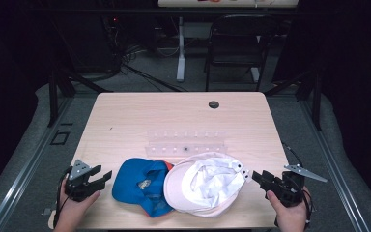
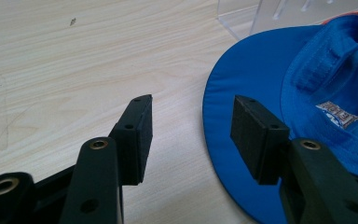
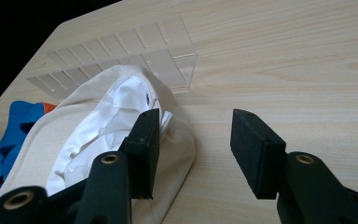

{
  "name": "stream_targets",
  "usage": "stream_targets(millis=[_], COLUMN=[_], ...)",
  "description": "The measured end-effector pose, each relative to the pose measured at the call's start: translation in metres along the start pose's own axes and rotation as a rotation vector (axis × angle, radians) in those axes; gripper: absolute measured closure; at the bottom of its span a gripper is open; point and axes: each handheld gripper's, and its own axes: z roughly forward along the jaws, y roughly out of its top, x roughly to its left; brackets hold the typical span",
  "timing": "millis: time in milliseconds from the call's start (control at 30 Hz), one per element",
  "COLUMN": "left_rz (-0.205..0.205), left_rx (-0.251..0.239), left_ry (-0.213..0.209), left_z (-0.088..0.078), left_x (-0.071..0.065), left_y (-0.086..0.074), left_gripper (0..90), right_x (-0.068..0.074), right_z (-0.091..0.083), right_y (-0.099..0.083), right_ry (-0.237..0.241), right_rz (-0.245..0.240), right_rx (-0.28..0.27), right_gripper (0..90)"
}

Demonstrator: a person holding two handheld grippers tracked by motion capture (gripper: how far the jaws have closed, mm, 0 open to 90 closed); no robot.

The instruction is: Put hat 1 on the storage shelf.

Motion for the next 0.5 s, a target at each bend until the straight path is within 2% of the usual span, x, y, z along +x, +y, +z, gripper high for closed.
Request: stream_targets(millis=[67, 133, 300, 333, 433, 500], left_rz=[0.002, 0.009, 0.017, 0.020, 0.019, 0.022], left_rx=[0.002, 0.010, 0.009, 0.008, 0.004, 0.008], left_ry=[-0.002, -0.004, -0.005, -0.006, -0.007, -0.007], left_z=[0.000, 0.000, 0.002, 0.002, 0.003, 0.003], left_x=[0.000, -0.001, -0.003, -0.004, -0.005, -0.004], left_y=[0.000, 0.000, -0.001, -0.001, -0.001, -0.001], left_gripper=[49.3, 49.3, 49.1, 49.2, 49.1, 49.1], right_x=[0.001, 0.003, 0.007, 0.011, 0.016, 0.023], right_z=[0.001, 0.002, 0.004, 0.006, 0.009, 0.014], right_y=[0.004, 0.007, 0.018, 0.022, 0.026, 0.031], right_ry=[0.018, 0.002, 0.017, 0.026, 0.027, 0.041], right_rz=[0.007, -0.008, -0.014, -0.023, -0.041, -0.066], right_rx=[0.020, 0.037, 0.068, 0.090, 0.108, 0.147], right_gripper=[51.3, 50.8, 49.1, 48.0, 47.0, 45.5])
